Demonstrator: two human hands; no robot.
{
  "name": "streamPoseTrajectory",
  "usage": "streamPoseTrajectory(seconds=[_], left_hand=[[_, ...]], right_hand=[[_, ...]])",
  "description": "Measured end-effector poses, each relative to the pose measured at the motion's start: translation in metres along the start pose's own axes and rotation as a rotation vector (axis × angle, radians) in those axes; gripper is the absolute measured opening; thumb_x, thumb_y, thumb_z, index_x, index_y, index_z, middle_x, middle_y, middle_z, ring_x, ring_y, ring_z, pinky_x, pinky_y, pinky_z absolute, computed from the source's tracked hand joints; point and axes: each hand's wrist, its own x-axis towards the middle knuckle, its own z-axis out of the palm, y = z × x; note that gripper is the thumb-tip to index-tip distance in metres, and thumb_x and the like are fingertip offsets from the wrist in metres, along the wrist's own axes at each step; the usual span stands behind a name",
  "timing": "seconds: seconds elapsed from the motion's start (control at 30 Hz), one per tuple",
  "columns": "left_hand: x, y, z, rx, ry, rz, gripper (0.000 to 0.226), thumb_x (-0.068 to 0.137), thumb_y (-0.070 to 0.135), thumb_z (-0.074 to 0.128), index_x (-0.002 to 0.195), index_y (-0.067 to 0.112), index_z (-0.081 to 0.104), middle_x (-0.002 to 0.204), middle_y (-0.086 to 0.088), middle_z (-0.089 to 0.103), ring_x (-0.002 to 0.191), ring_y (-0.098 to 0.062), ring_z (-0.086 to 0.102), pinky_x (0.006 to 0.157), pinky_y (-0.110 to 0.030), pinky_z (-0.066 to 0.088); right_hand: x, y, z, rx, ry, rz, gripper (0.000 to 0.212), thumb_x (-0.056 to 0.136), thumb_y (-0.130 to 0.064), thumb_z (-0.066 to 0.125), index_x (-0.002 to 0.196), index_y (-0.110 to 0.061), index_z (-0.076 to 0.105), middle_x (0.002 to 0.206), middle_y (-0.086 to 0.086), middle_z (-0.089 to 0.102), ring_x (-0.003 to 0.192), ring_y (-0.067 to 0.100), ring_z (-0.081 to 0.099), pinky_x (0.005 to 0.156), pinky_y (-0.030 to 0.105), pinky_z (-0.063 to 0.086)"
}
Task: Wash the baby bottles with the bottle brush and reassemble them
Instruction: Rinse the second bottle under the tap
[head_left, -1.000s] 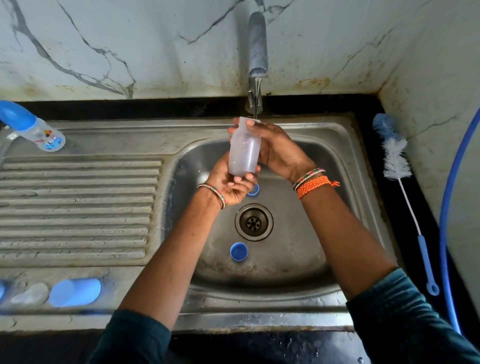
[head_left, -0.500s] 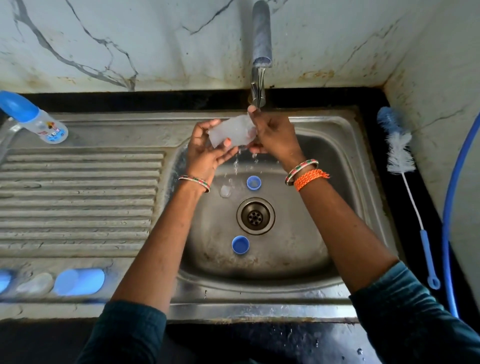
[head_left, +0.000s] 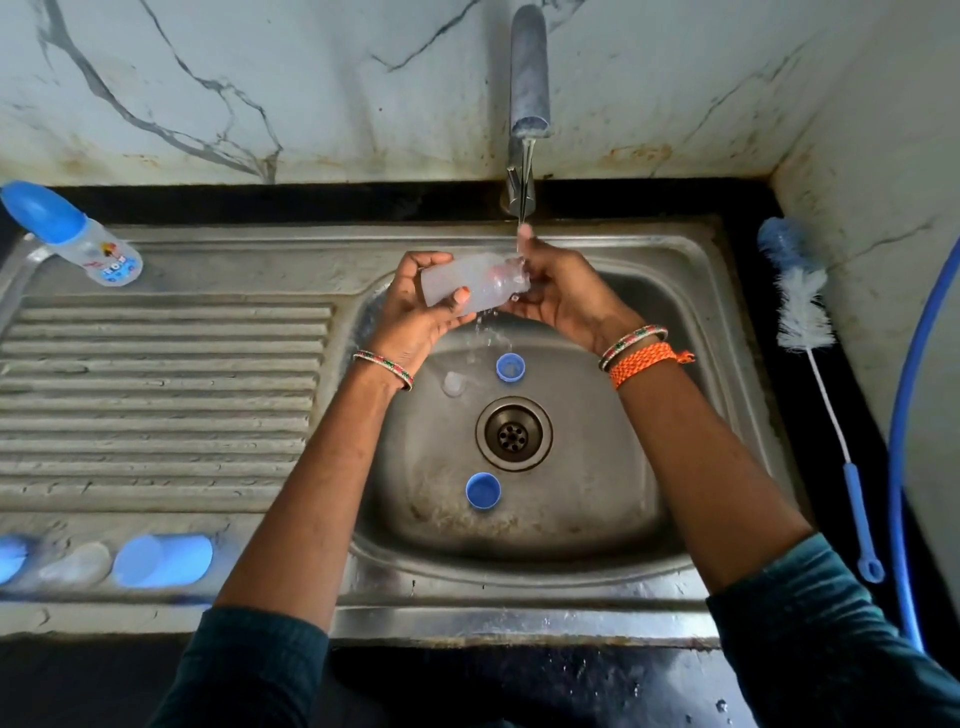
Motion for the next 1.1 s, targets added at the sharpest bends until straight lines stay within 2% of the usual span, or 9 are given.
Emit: streamPoseTrajectory(seconds=[0.23, 0.37, 0.5, 0.6, 0.67, 0.73, 0.87, 0.97, 1.1], left_hand=[[-0.001, 0.005, -0.004, 0.018, 0.012, 0.049, 0.045, 0.068, -0.004, 0.066, 0.102, 0.019, 0.049, 0.108, -0.001, 0.052, 0.105, -0.018, 0.053, 0.085, -0.035, 0.054], [-0.001, 0.006, 0.004, 0.081, 0.056, -0.004, 0.013, 0.092, 0.008, 0.057, 0.101, 0.013, 0.05, 0.098, -0.004, 0.057, 0.075, -0.012, 0.066, 0.062, -0.028, 0.058], [0.008, 0.0, 0.019, -0.154, 0.214, -0.39, 0.041, 0.098, 0.043, 0.038, 0.091, 0.007, 0.056, 0.062, -0.008, 0.06, 0.04, -0.011, 0.046, 0.035, -0.014, 0.036], [0.024, 0.008, 0.021, -0.145, 0.287, -0.496, 0.038, 0.093, 0.039, 0.035, 0.078, 0.009, 0.052, 0.053, -0.007, 0.049, 0.027, -0.01, 0.033, 0.029, -0.008, 0.02], [0.033, 0.019, 0.024, -0.002, 0.27, -0.52, 0.039, 0.093, 0.039, 0.037, 0.077, 0.007, 0.051, 0.053, -0.009, 0.048, 0.024, -0.011, 0.033, 0.029, -0.007, 0.019], [0.04, 0.025, 0.028, 0.093, 0.205, -0.552, 0.045, 0.094, 0.04, 0.035, 0.073, 0.004, 0.051, 0.048, -0.01, 0.05, 0.023, -0.01, 0.034, 0.029, -0.006, 0.019], [0.056, 0.025, 0.028, 0.139, 0.107, -0.583, 0.048, 0.092, 0.04, 0.033, 0.071, 0.001, 0.052, 0.047, -0.012, 0.051, 0.026, -0.01, 0.028, 0.03, -0.006, 0.014], [0.06, 0.021, 0.028, 0.095, 0.137, -0.559, 0.049, 0.092, 0.042, 0.034, 0.074, 0.001, 0.054, 0.048, -0.013, 0.051, 0.025, -0.011, 0.03, 0.029, -0.006, 0.017], [0.053, 0.013, 0.032, -0.024, 0.221, -0.481, 0.038, 0.093, 0.033, 0.034, 0.078, 0.002, 0.052, 0.045, -0.011, 0.051, 0.022, -0.011, 0.038, 0.028, -0.006, 0.019]], right_hand=[[0.005, 0.002, -0.003, 0.029, -0.106, -0.116, 0.022, 0.099, 0.0, 0.041, 0.094, -0.004, 0.062, 0.097, 0.005, 0.067, 0.09, 0.015, 0.063, 0.084, 0.026, 0.053], [0.008, 0.0, -0.003, -0.048, 0.008, -0.121, 0.014, 0.095, -0.014, 0.054, 0.092, -0.008, 0.067, 0.1, 0.007, 0.068, 0.092, 0.018, 0.063, 0.083, 0.03, 0.051], [0.009, 0.006, 0.013, -0.486, 0.106, -0.54, 0.019, 0.093, -0.023, 0.06, 0.083, -0.011, 0.07, 0.086, -0.002, 0.065, 0.083, 0.011, 0.061, 0.078, 0.027, 0.047], [0.008, 0.016, 0.0, -0.799, -0.091, -0.794, 0.015, 0.088, -0.016, 0.065, 0.098, -0.004, 0.069, 0.111, 0.004, 0.059, 0.103, 0.011, 0.057, 0.091, 0.023, 0.047], [0.013, 0.007, -0.03, -1.11, -0.176, -0.857, 0.02, 0.083, -0.013, 0.067, 0.103, -0.009, 0.069, 0.133, 0.01, 0.053, 0.122, 0.025, 0.05, 0.101, 0.044, 0.044], [0.014, -0.02, -0.056, -1.487, -0.148, -0.879, 0.04, 0.076, 0.0, 0.065, 0.113, -0.015, 0.069, 0.147, 0.016, 0.04, 0.13, 0.04, 0.039, 0.095, 0.057, 0.044], [0.0, -0.071, -0.064, -1.916, -0.059, -1.012, 0.072, 0.068, 0.006, 0.057, 0.127, -0.037, 0.059, 0.157, 0.015, 0.022, 0.131, 0.043, 0.035, 0.076, 0.053, 0.049], [-0.007, -0.046, -0.054, -1.794, 0.092, -0.901, 0.068, 0.067, 0.004, 0.055, 0.122, -0.034, 0.064, 0.157, 0.012, 0.024, 0.135, 0.042, 0.03, 0.09, 0.054, 0.043], [-0.011, -0.017, -0.03, -0.89, 0.1, -0.378, 0.062, 0.068, 0.014, 0.053, 0.117, -0.022, 0.067, 0.152, 0.006, 0.033, 0.14, 0.026, 0.026, 0.102, 0.038, 0.04]])
